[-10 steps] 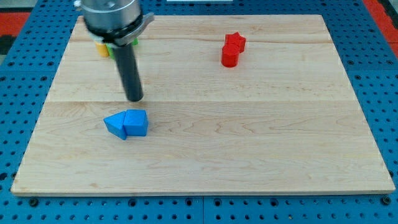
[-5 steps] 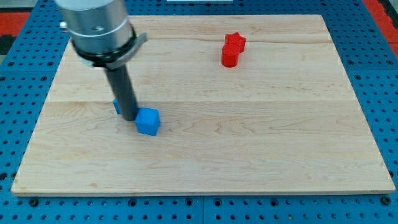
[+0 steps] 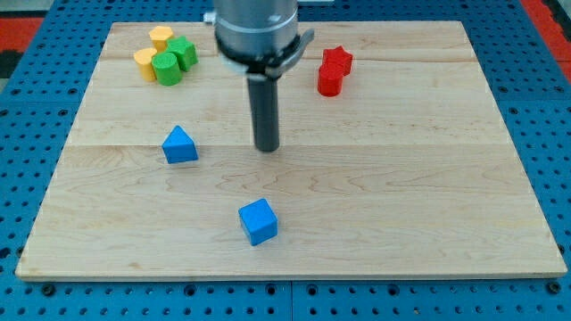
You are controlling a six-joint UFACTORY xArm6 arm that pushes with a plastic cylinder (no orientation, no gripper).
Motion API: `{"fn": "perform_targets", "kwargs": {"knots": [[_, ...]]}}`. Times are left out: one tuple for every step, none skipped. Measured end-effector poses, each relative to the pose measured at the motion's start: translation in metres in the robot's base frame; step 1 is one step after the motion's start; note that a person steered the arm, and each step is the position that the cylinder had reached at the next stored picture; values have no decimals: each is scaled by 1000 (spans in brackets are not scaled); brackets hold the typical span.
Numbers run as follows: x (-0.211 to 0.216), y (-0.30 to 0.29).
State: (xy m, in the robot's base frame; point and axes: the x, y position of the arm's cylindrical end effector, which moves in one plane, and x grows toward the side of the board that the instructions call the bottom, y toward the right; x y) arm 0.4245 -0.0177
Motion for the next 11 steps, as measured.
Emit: {"fn": "perform_targets", "kwargs": {"knots": [[-29, 59], [-74, 80], [-84, 54], [-101, 71], [-130, 85], [-133, 78], [-145, 76], [-149, 63], [-153, 47], [-180, 62], [-194, 70]]}}
